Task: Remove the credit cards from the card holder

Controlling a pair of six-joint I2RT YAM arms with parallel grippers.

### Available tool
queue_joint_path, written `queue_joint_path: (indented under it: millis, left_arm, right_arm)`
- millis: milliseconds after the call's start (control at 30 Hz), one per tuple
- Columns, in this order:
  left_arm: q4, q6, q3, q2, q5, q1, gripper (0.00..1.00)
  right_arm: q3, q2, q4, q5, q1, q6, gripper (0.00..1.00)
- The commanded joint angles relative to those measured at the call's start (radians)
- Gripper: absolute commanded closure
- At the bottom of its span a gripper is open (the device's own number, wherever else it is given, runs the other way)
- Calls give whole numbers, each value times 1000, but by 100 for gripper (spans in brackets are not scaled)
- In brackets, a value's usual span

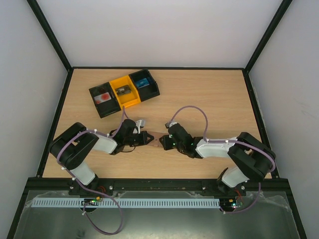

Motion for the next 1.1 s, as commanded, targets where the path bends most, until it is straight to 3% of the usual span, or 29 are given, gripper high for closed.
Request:
queue_joint_path:
  millis: [0,500,800,933,1067]
  left_arm:
    - [-132,11,-29,35,-62,-8,97]
    - [-113,-1,-36,29,-56,-7,97]
    - [-98,-11,-51,22,-60,-7,97]
    - [-96,-12,-49,24,-59,-7,97]
    - [-98,-12,-47,27,-60,-8,97]
  right_arm:
    - [33,42,-12,-14,-10,16,74]
    - [73,172,74,-161,-14,26,75]
    - [64,180,85,-182,-13,42,83]
    - [59,176,93,-198,-13,35,97]
    - [53,162,97,-198,-14,-4,98]
